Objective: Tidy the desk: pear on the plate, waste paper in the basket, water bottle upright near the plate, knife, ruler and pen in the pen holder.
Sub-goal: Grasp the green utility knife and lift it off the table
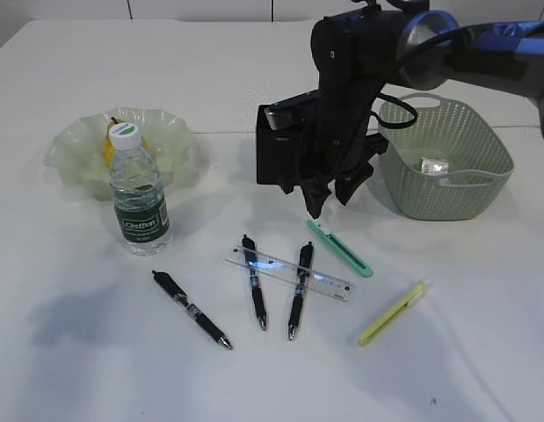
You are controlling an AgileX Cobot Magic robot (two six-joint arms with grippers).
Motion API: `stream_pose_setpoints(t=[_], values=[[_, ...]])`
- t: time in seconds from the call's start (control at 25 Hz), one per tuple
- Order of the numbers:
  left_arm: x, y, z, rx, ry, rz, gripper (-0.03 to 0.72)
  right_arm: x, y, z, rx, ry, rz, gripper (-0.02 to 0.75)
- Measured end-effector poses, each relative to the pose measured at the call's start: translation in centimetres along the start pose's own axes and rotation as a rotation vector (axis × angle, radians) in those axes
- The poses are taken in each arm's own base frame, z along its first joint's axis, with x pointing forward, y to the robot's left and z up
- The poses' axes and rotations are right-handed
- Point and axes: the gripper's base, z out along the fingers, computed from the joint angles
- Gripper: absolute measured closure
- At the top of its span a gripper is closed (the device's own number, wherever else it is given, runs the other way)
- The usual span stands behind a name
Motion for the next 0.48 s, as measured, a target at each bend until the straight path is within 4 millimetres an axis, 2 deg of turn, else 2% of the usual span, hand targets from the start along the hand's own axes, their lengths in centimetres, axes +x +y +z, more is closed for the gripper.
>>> stream_pose_setpoints(t=[0.48], values=[[-0.1,0.0,0.0,0.001,-0.006,0.000,0.178,-0.1,0.1,2.6,-0.003,0.033,-0.003,0.348]])
